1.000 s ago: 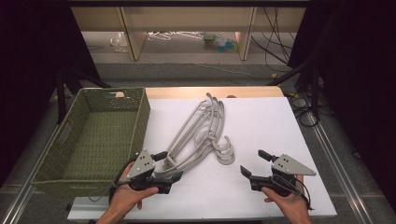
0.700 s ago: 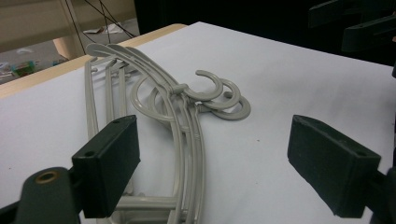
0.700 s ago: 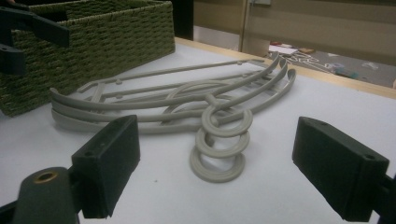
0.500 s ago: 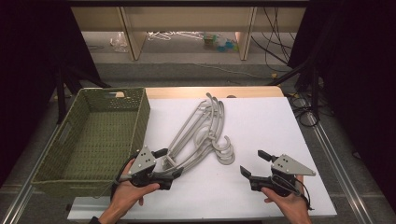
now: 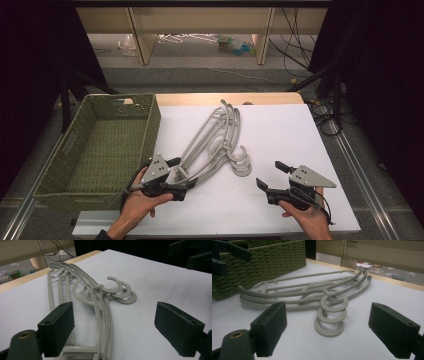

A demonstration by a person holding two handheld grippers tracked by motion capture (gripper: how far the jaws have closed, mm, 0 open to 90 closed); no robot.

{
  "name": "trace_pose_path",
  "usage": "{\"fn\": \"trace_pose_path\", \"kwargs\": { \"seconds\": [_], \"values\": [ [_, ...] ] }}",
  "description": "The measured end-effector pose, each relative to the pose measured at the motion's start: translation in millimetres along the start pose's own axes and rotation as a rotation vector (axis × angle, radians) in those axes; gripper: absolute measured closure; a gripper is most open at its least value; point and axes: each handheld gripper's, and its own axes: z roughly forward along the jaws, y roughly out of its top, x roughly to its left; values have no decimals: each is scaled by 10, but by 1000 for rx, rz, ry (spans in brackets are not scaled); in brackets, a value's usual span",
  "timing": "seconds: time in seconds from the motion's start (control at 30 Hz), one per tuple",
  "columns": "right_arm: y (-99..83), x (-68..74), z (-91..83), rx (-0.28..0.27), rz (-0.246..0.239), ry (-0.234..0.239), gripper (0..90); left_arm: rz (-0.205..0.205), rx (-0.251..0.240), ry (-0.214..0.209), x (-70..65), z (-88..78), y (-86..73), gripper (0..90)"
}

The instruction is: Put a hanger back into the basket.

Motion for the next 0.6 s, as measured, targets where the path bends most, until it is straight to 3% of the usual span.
{"fn": "trace_pose_path", "kwargs": {
  "seconds": [0.07, 0.2, 0.23, 0.27, 0.4, 0.6],
  "values": [
    [1, -1, -1, -1, 0, -2, 161, -9, 11, -7, 0, 47, -4, 163],
    [1, -2, 1, -4, 6, -1, 161, 10, 47, -17, 5, 147, 15, 164],
    [1, -1, 2, -3, 6, 0, 161, 28, 68, -5, 17, 186, 37, 165],
    [-2, 1, 5, -1, 10, 14, 161, 26, 79, 3, 19, 208, 48, 172],
    [0, 6, 1, -4, 8, -2, 161, 26, 108, -2, 50, 313, 104, 210],
    [-1, 3, -4, 5, 6, 6, 161, 50, 237, -2, 137, 568, 167, 273]
  ]
}}
